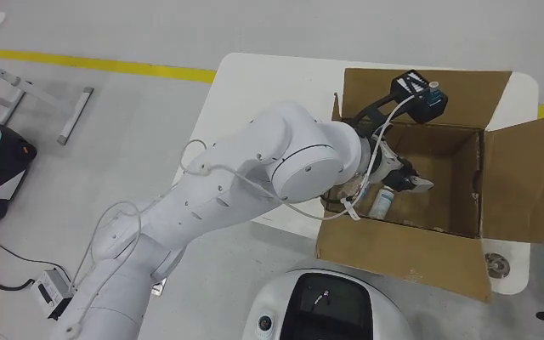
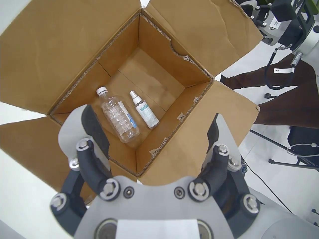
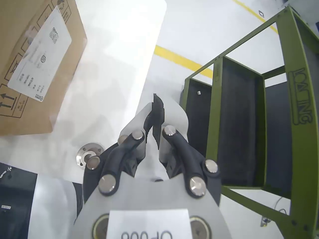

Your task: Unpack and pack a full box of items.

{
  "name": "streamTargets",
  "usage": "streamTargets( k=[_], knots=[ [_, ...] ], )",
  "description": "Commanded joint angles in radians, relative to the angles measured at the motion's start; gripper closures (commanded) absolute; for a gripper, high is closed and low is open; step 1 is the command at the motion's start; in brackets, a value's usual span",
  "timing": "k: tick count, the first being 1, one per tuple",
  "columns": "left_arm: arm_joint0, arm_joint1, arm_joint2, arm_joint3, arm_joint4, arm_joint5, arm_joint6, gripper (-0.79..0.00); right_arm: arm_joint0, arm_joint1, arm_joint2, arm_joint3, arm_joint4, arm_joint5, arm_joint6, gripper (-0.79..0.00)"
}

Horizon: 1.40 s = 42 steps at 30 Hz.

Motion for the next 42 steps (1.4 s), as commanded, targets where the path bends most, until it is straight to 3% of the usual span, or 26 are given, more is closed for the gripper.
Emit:
streamTargets(
  k=[1, 8, 12, 21, 27, 42],
  knots=[
    [0.000, 0.000, 0.000, 0.000, 0.000, 0.000, 0.000, -0.785, 0.000, 0.000, 0.000, 0.000, 0.000, -0.003, 0.000, 0.000],
    [0.000, 0.000, 0.000, 0.000, 0.000, 0.000, 0.000, -0.785, -0.005, 0.000, -0.002, 0.002, 0.003, -0.008, -0.008, 0.000],
    [0.000, 0.000, 0.000, 0.000, 0.000, 0.000, 0.000, -0.785, -0.028, 0.004, 0.001, -0.011, -0.023, -0.079, 0.011, 0.000],
    [0.000, 0.000, 0.000, 0.000, 0.000, 0.000, 0.000, -0.785, -0.005, 0.020, -0.040, -0.027, 0.045, -0.266, 0.307, 0.000],
    [0.000, 0.000, 0.000, 0.000, 0.000, 0.000, 0.000, -0.785, 0.044, 0.028, -0.095, 0.027, 0.143, -0.323, 0.412, 0.000],
    [0.000, 0.000, 0.000, 0.000, 0.000, 0.000, 0.000, -0.785, 0.004, 0.031, -0.090, 0.003, 0.099, -0.330, 0.379, 0.000]
  ],
)
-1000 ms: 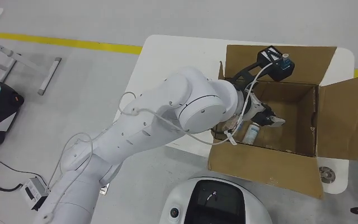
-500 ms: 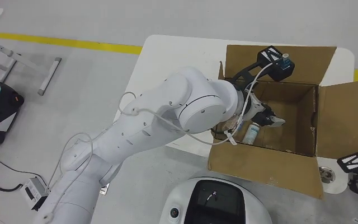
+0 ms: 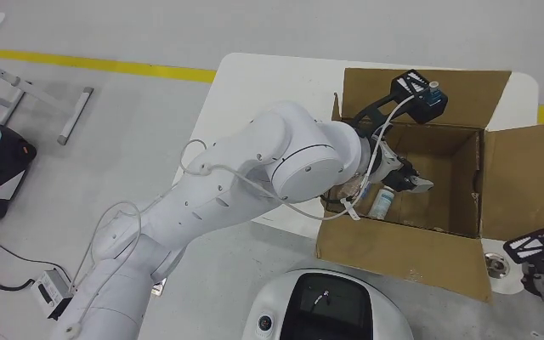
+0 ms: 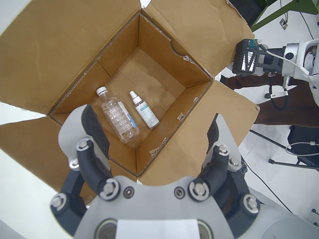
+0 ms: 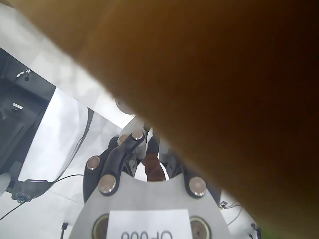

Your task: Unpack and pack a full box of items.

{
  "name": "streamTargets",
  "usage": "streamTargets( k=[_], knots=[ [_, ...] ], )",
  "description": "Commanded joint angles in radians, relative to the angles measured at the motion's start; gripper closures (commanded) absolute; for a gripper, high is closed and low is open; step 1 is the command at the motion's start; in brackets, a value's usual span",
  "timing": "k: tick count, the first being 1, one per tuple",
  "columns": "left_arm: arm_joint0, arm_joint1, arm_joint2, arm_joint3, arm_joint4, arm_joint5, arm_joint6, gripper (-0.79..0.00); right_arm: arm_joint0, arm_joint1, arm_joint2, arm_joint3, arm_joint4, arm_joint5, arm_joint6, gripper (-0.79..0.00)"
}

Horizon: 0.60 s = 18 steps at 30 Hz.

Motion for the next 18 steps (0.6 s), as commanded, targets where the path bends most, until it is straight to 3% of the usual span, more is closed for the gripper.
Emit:
streamTargets(
  k=[1, 12, 18],
  knots=[
    [0.000, 0.000, 0.000, 0.000, 0.000, 0.000, 0.000, -0.785, -0.021, 0.001, 0.014, -0.017, -0.002, 0.009, 0.007, 0.000],
    [0.000, 0.000, 0.000, 0.000, 0.000, 0.000, 0.000, -0.785, -0.106, 0.008, 0.104, -0.046, 0.074, 0.086, 0.159, 0.000],
    [0.000, 0.000, 0.000, 0.000, 0.000, 0.000, 0.000, -0.785, -0.072, 0.014, 0.065, -0.044, 0.090, 0.062, 0.136, 0.000]
  ],
)
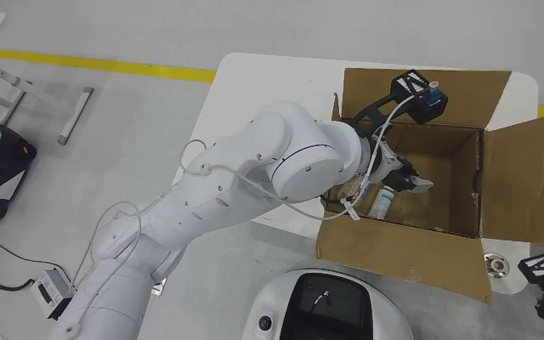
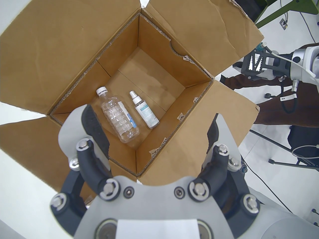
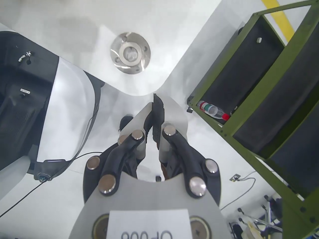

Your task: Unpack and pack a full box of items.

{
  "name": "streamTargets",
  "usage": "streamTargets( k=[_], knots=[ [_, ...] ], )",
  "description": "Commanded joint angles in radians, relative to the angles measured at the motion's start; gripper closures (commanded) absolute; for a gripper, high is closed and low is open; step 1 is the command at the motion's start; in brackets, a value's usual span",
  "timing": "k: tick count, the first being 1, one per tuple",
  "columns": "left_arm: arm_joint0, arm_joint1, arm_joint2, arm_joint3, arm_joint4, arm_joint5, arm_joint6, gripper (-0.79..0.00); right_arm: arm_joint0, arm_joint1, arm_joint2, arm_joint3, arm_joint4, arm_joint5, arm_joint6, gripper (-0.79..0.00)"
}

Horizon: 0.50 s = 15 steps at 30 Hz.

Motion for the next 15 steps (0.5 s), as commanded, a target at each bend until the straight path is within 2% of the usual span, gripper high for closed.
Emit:
streamTargets(
  k=[1, 9, 11, 13, 15],
  knots=[
    [0.000, 0.000, 0.000, 0.000, 0.000, 0.000, 0.000, -0.785, 0.021, 0.002, -0.024, 0.001, -0.008, -0.002, -0.003, 0.000],
    [0.000, 0.000, 0.000, 0.000, 0.000, 0.000, 0.000, -0.785, 0.106, 0.007, -0.144, 0.058, -0.061, 0.013, -0.013, -0.003],
    [0.000, 0.000, 0.000, 0.000, 0.000, 0.000, 0.000, -0.785, 0.120, 0.008, -0.161, 0.070, -0.066, 0.017, -0.015, -0.022],
    [0.000, 0.000, 0.000, 0.000, 0.000, 0.000, 0.000, -0.785, 0.133, 0.009, -0.175, 0.082, -0.070, 0.016, -0.013, -0.102],
    [0.000, 0.000, 0.000, 0.000, 0.000, 0.000, 0.000, -0.785, 0.146, 0.010, -0.187, 0.089, -0.072, 0.012, -0.009, -0.126]
  ],
)
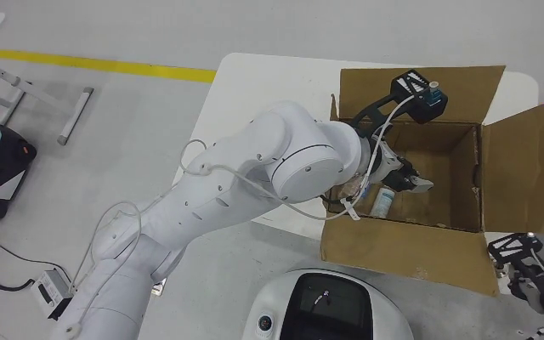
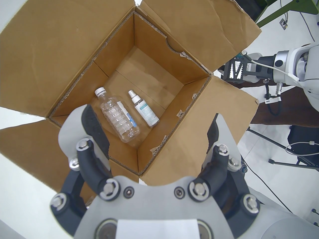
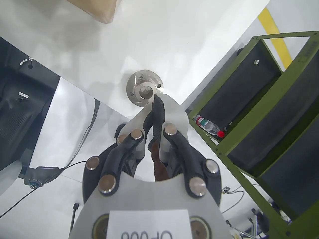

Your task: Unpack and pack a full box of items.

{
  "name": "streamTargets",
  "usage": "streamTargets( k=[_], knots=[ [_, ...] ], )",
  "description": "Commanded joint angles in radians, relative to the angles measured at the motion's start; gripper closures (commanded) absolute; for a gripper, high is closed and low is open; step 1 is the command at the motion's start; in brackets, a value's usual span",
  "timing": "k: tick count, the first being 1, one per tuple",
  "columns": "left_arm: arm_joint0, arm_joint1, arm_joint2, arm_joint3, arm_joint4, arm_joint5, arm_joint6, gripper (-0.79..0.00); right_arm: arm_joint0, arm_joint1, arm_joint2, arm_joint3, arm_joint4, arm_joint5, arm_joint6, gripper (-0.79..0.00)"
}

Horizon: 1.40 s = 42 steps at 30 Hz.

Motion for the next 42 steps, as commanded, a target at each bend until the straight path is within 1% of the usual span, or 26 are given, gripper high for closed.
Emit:
streamTargets(
  k=[1, 2, 3, 5, 8, 14, 18, 28, 34, 42],
  knots=[
    [0.000, 0.000, 0.000, 0.000, 0.000, 0.000, 0.000, -0.785, 0.012, 0.001, -0.011, 0.007, -0.001, -0.005, 0.007, -0.154],
    [0.000, 0.000, 0.000, 0.000, 0.000, 0.000, 0.000, -0.785, 0.018, 0.002, -0.015, 0.010, -0.001, -0.006, 0.010, -0.172],
    [0.000, 0.000, 0.000, 0.000, 0.000, 0.000, 0.000, -0.785, 0.023, 0.003, -0.020, 0.014, 0.000, -0.006, 0.015, -0.237],
    [0.000, 0.000, 0.000, 0.000, 0.000, 0.000, 0.000, -0.785, 0.033, 0.004, -0.026, 0.021, 0.006, -0.006, 0.021, -0.240],
    [0.000, 0.000, 0.000, 0.000, 0.000, 0.000, 0.000, -0.785, 0.042, 0.006, -0.036, 0.026, 0.013, -0.015, 0.032, -0.314],
    [0.000, 0.000, 0.000, 0.000, 0.000, 0.000, 0.000, -0.785, 0.050, 0.010, -0.049, 0.041, 0.018, -0.014, 0.048, -0.302],
    [0.000, 0.000, 0.000, 0.000, 0.000, 0.000, 0.000, -0.785, 0.054, 0.013, -0.054, 0.049, 0.031, -0.013, 0.055, -0.314],
    [0.000, 0.000, 0.000, 0.000, 0.000, 0.000, 0.000, -0.785, 0.057, 0.017, -0.079, 0.086, 0.025, 0.006, 0.034, -0.299],
    [0.000, 0.000, 0.000, 0.000, 0.000, 0.000, 0.000, -0.785, 0.063, 0.020, -0.083, 0.098, 0.023, 0.015, 0.026, -0.265],
    [0.000, 0.000, 0.000, 0.000, 0.000, 0.000, 0.000, -0.785, 0.073, 0.024, -0.087, 0.115, 0.024, 0.018, 0.017, -0.271]
  ],
)
